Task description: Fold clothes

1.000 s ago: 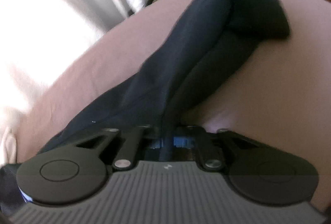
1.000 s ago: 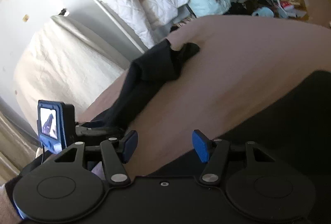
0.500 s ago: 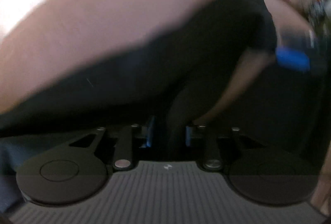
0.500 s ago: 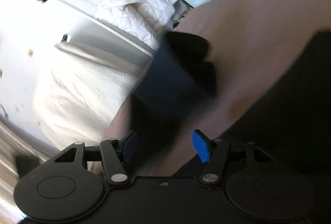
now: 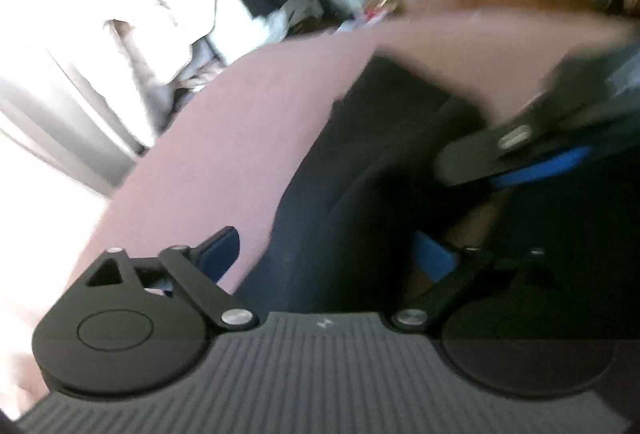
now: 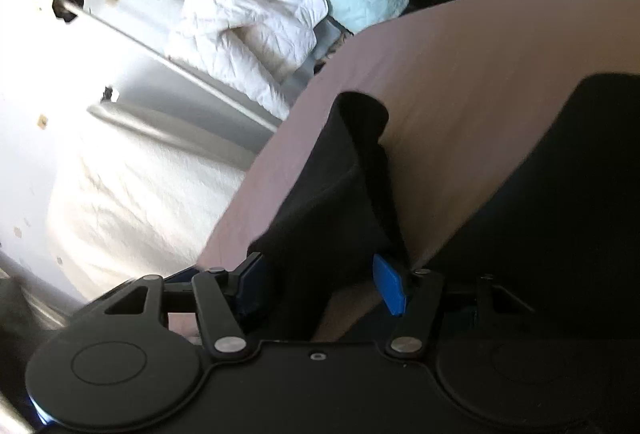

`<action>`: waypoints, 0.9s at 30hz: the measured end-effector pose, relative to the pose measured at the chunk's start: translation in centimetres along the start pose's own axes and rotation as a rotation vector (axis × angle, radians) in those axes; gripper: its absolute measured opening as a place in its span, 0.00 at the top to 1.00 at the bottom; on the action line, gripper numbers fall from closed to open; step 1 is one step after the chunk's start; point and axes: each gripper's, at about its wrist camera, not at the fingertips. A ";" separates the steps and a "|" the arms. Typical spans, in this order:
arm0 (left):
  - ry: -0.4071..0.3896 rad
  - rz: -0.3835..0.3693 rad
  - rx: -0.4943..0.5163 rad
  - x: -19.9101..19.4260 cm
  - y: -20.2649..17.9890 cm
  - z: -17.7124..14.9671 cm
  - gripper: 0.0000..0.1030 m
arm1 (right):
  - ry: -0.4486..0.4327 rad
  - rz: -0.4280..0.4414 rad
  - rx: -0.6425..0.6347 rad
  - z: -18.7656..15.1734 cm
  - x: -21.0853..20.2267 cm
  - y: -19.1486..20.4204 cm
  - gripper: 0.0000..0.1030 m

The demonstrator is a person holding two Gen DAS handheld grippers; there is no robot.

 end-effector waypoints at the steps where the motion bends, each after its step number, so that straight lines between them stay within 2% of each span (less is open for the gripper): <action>1: 0.008 -0.044 -0.058 1.1 0.5 0.1 0.78 | 0.005 -0.003 0.003 -0.1 0.1 -0.2 0.37; 2: 0.014 -0.099 -0.190 1.5 1.9 -0.2 0.87 | 0.011 -0.005 0.007 -0.1 0.2 -0.4 0.37; 4: -0.010 -0.184 -0.436 1.0 4.7 -1.0 0.88 | 0.008 0.002 0.015 0.0 0.1 -0.6 0.37; 6: -0.102 -0.228 -0.590 -1.3 7.3 -2.5 0.89 | -0.004 0.016 0.024 0.1 -0.1 -0.6 0.37; 8: -0.181 -0.316 -0.719 -3.1 9.5 -4.3 0.89 | -0.016 0.044 0.062 0.4 -0.5 -1.0 0.37; 12: -0.329 -0.595 -0.948 -5.5 13.1 -8.5 0.89 | -0.024 0.114 0.156 0.6 -0.7 -1.8 0.36; 14: -0.370 -0.707 -0.985 -6.8 13.7 -10.7 0.89 | -0.015 0.162 0.188 0.2 -0.5 -1.8 0.33; 19: -0.389 -0.811 -1.002 -7.2 13.0 -11.7 0.89 | 0.038 0.439 0.283 -1.0 -0.1 -1.2 0.20; 20: -0.393 -0.837 -0.995 -7.0 12.6 -11.8 0.89 | 0.042 0.484 0.286 -1.2 -0.1 -1.0 0.20; 22: -0.405 -0.889 -0.964 -7.1 11.9 -11.8 0.89 | 0.018 0.498 0.243 -1.5 -0.2 -0.4 0.19; 25: -0.431 -0.909 -0.889 -6.6 10.8 -10.9 0.89 | 0.011 0.555 0.264 -2.0 0.1 -0.5 0.19; 27: -0.447 -0.914 -0.867 -7.2 10.9 -10.7 0.88 | 0.069 0.627 0.312 -2.3 0.7 -0.7 0.29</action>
Point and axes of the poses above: each gripper's, at about its wrist camera, not at the fingertips, and x roughly the way its jaws point, y to its left, z to its top, and after that the axes turned 14 degrees about x, right-handed
